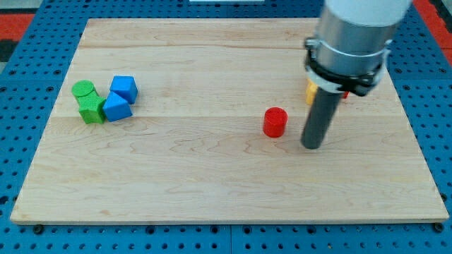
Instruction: Move the red circle towards the top middle
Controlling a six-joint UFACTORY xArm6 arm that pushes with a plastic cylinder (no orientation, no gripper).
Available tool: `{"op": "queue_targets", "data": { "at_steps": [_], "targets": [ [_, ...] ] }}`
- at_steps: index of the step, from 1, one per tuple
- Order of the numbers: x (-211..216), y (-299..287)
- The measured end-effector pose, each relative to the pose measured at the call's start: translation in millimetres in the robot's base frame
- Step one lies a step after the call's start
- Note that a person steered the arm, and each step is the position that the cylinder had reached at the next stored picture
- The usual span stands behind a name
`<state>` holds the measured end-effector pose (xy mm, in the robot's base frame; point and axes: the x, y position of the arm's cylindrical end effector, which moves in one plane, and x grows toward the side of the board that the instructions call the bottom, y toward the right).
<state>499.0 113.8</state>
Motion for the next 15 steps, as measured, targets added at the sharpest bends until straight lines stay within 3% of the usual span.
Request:
{"op": "queue_targets", "data": {
  "at_steps": [1, 3, 5, 6, 8, 9, 10, 11, 15],
  "targets": [
    [-8, -27],
    [-74, -37],
    [-79, -115],
    [-113, -125],
    [-137, -193],
    [-152, -149],
    [-135, -127],
    [-134, -130],
    [-198, -129]
  ]
}}
